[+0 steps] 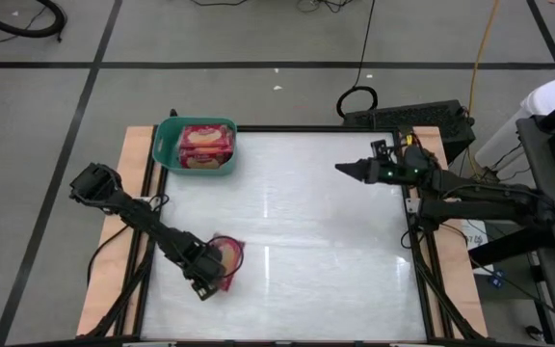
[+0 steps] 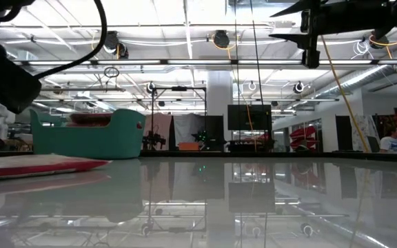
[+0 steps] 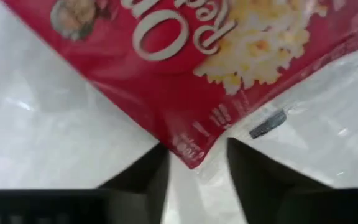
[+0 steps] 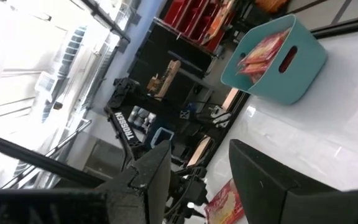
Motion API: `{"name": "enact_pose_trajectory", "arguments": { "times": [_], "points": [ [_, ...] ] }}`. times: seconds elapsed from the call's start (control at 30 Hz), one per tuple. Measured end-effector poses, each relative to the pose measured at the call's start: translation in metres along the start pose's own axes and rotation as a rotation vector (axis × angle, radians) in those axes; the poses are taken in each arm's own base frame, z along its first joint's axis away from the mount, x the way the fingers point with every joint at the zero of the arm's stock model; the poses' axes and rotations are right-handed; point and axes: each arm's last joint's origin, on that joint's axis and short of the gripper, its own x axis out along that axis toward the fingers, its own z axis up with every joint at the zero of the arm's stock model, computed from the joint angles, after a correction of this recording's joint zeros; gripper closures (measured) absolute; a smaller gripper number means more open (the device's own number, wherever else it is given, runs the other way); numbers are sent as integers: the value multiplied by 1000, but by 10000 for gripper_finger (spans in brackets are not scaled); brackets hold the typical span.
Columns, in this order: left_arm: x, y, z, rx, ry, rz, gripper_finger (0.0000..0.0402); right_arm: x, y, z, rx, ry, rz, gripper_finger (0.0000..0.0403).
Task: Sort popcorn bags into baskets
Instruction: Put the red popcorn bag into the green bin
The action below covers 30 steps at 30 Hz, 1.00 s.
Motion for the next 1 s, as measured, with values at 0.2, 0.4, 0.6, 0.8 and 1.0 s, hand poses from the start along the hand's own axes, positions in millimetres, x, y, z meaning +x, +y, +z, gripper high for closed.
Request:
{"name": "enact_pose_trajectory", "arguments": {
  "times": [0.2,0.4,0.6,0.8,1.0],
  "points": [
    [-2,4,6,216,-20,31,384,6,-2,-6,9,-12,-42,246],
    [-26,19,14,280,-116,183,398,19,-6,-16,66,40,-56,246],
    [-65,25,22,390,-247,246,399,45,0,-26,37,148,-92,246],
    [-94,26,34,482,-326,289,400,87,4,-45,-107,356,-101,236],
    [-123,16,44,625,-410,313,401,123,-3,-66,-277,506,-72,201]
  ]
}}
